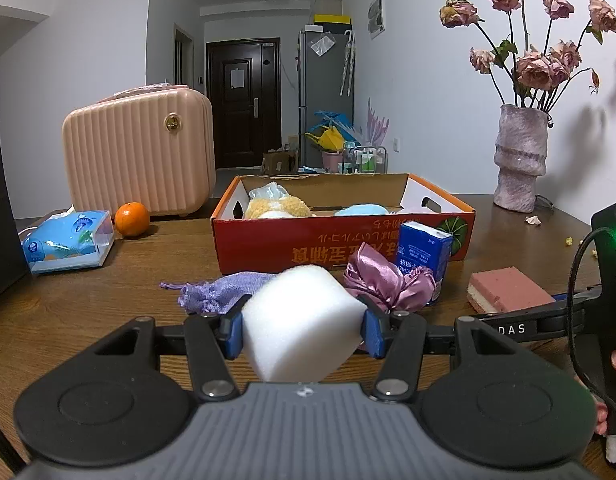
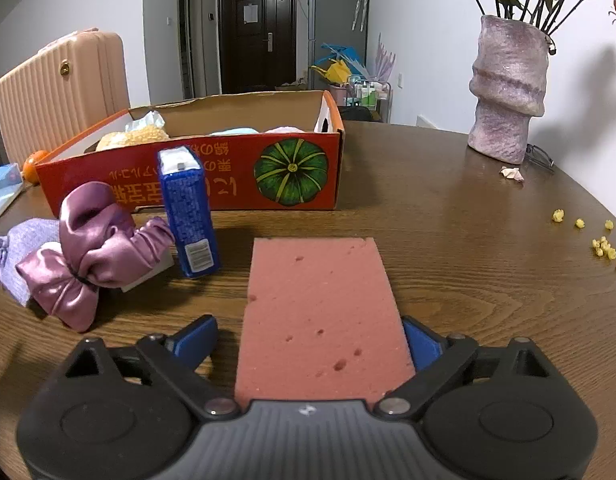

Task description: Organize soft objects

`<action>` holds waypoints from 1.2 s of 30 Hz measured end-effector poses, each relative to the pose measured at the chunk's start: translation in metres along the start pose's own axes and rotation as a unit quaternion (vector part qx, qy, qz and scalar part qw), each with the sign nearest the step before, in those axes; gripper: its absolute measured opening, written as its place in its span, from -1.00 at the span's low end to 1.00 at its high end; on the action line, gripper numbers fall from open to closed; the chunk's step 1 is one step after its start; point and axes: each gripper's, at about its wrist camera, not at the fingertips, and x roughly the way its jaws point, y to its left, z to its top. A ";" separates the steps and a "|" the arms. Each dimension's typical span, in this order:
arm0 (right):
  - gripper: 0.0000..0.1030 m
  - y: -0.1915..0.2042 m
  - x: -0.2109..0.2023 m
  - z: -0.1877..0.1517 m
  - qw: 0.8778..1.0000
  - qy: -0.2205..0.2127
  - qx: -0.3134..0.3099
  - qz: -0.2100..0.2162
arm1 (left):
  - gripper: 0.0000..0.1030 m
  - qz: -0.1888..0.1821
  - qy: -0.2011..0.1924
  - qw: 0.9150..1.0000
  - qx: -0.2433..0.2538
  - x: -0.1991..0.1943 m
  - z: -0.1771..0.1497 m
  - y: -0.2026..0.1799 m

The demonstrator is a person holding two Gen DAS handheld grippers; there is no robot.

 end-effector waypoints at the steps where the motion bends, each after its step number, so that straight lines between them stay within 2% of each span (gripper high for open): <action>1: 0.80 0.000 0.000 0.000 1.000 -0.001 0.000 0.000 | 0.08 0.000 0.000 1.000 0.000 0.000 0.000 0.000; 7: 0.63 0.002 -0.003 -0.002 1.000 -0.007 -0.004 0.007 | 0.08 0.001 0.002 1.000 -0.002 0.001 0.000 0.000; 11: 0.34 0.003 -0.006 -0.003 1.000 -0.014 -0.007 0.014 | 0.08 0.001 0.004 1.000 -0.005 0.003 0.000 0.003; 17: 0.34 0.006 -0.010 -0.004 1.000 -0.021 -0.016 0.011 | 0.08 0.001 0.004 1.000 -0.007 0.003 0.000 0.004; 36: 0.33 0.012 -0.065 -0.016 0.992 -0.122 -0.016 0.033 | 0.08 0.001 -0.004 1.000 -0.022 0.000 0.004 0.013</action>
